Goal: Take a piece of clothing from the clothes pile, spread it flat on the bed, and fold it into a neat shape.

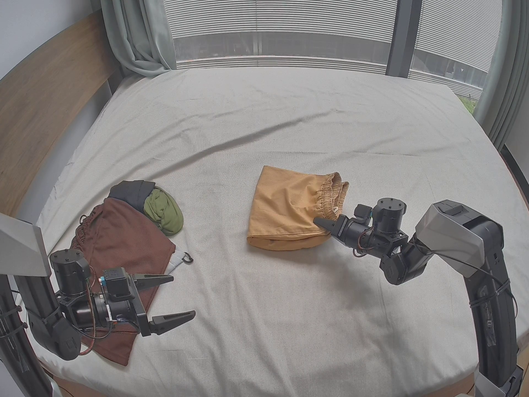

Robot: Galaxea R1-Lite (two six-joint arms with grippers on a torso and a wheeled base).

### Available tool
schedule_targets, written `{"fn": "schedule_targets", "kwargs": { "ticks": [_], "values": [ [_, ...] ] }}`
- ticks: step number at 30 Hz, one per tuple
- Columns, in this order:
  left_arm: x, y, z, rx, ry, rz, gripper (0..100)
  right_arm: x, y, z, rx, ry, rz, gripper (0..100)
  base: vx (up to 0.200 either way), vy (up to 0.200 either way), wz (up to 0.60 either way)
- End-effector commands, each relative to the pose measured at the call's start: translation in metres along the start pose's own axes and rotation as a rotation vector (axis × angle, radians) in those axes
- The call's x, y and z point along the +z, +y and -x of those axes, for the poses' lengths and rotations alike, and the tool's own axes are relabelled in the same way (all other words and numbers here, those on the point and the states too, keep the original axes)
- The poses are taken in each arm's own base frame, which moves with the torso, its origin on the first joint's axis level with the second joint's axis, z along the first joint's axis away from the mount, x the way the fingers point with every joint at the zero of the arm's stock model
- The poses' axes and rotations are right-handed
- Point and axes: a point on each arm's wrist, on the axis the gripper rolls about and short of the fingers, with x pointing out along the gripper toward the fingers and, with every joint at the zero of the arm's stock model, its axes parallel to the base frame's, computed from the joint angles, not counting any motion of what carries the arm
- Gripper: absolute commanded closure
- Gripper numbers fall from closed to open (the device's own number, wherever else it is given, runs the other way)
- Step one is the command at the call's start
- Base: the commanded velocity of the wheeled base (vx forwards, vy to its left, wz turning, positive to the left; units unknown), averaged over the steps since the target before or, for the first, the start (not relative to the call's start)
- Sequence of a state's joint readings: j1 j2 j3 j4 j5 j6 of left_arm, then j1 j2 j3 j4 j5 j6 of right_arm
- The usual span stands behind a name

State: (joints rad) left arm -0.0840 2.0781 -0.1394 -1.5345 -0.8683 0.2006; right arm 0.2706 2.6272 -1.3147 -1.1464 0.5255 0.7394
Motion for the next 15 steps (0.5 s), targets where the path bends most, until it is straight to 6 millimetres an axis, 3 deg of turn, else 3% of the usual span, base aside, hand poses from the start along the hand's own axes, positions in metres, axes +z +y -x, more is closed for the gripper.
{"fn": "schedule_targets", "kwargs": {
  "ticks": [1, 2, 3, 10, 15],
  "values": [
    [-0.001, 0.0, 0.0, 0.001, 0.003, 0.002, 0, -0.003, -0.003, 0.0, 0.0, 0.0, 0.0, 100, 0.0, 0.0, 0.0],
    [-0.001, 0.0, 0.0, 0.001, 0.003, 0.002, 0, -0.002, -0.003, 0.0, 0.003, -0.003, 0.002, 100, 0.0, 0.0, 0.0],
    [-0.001, 0.0, 0.0, 0.001, 0.004, 0.004, 0, -0.002, -0.002, 0.0, 0.005, -0.007, 0.005, 0, 0.0, 0.0, 0.0],
    [-0.001, 0.001, -0.001, 0.001, 0.001, 0.003, 0, -0.013, 0.007, 0.015, -0.04, 0.06, -0.031, 0, 0.0, 0.0, 0.0],
    [0.0, 0.0, -0.001, 0.0, 0.001, 0.002, 0, -0.049, 0.03, 0.033, -0.066, 0.186, -0.02, 0, 0.0, 0.0, 0.0]
  ]
}}
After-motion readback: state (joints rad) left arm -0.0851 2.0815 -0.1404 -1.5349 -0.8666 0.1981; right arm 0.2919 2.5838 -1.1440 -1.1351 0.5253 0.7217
